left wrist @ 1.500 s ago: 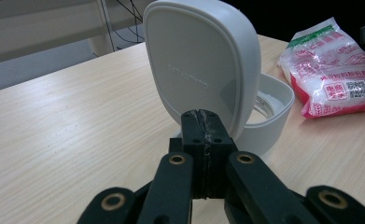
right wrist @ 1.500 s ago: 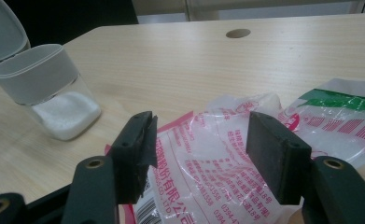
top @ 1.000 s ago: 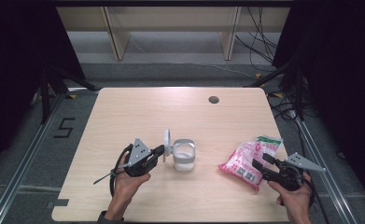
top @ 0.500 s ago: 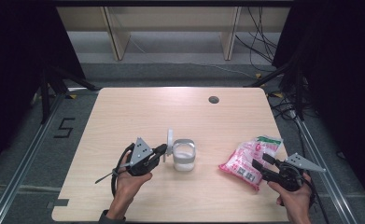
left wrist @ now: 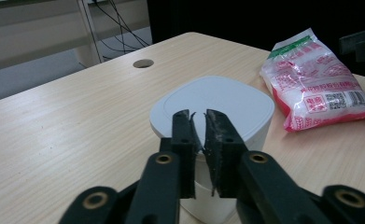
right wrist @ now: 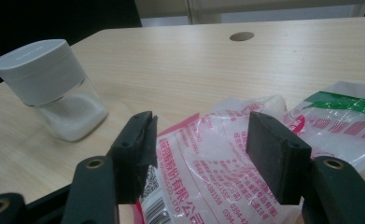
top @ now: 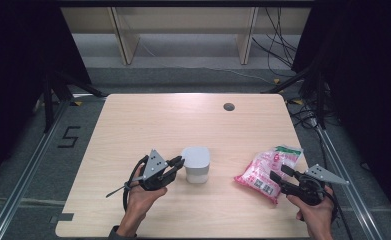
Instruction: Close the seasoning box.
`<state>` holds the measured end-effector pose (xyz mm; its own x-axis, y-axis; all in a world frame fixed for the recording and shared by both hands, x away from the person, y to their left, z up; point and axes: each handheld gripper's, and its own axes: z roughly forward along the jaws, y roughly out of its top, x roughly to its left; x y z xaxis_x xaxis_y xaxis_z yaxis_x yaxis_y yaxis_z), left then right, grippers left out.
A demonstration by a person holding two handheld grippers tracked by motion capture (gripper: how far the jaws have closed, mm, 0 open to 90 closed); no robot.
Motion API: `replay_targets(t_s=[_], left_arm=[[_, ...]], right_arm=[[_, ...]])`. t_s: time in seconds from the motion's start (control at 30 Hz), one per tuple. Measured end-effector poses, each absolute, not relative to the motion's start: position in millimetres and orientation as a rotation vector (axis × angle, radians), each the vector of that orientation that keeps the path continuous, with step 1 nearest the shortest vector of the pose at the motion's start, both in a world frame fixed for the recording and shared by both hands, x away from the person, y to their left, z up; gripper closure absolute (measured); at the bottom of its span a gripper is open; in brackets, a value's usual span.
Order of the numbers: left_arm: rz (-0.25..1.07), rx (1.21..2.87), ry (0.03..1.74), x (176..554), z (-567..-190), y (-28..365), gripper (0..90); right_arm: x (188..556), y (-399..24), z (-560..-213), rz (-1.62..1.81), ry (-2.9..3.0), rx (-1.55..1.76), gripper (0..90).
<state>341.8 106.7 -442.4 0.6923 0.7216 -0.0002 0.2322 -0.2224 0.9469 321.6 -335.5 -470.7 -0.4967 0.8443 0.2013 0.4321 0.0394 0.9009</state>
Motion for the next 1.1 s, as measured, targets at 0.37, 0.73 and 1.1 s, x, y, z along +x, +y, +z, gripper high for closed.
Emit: replay_targets(t_s=[0.37, 0.73, 1.1], left_arm=[[0.489, 1.788, 0.712, 330.9, -436.7, 112.0, 49.0], [0.467, 1.791, 0.732, 323.6, -449.3, 119.0, 38.7], [0.460, 1.779, 0.768, 314.5, -454.8, 118.1, 24.1]], right_arm=[[319.4, -328.2, -471.7, 1.499, 1.934, 1.270, 42.1], [314.8, -318.5, -470.3, 1.501, 1.994, 1.214, 41.2], [311.4, -312.2, -470.4, 1.504, 2.024, 1.205, 41.0]])
